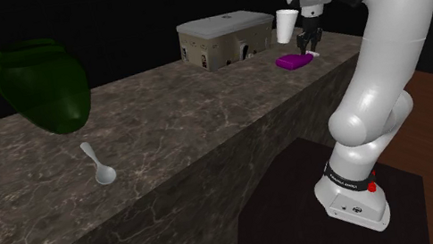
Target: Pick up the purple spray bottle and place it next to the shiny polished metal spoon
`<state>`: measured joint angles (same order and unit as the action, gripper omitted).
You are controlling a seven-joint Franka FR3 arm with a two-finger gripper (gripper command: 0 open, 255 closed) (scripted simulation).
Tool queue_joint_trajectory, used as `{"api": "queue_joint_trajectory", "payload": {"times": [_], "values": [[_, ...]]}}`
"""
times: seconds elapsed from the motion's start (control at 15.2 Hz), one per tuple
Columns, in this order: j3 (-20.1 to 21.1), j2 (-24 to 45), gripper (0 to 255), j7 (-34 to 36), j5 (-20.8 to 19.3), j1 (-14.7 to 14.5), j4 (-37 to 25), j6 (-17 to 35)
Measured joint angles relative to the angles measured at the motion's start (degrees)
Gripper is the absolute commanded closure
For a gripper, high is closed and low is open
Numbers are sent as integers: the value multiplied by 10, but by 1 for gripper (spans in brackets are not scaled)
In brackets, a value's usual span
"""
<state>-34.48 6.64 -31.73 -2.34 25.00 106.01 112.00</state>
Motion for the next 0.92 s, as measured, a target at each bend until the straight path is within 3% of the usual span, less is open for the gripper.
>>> {"api": "queue_joint_trajectory", "payload": {"times": [0.4,0.92], "values": [[0,0,255,-1,0,0,-3,-3],[0,-10,255,-1,-5,-1,-51,-59]]}}
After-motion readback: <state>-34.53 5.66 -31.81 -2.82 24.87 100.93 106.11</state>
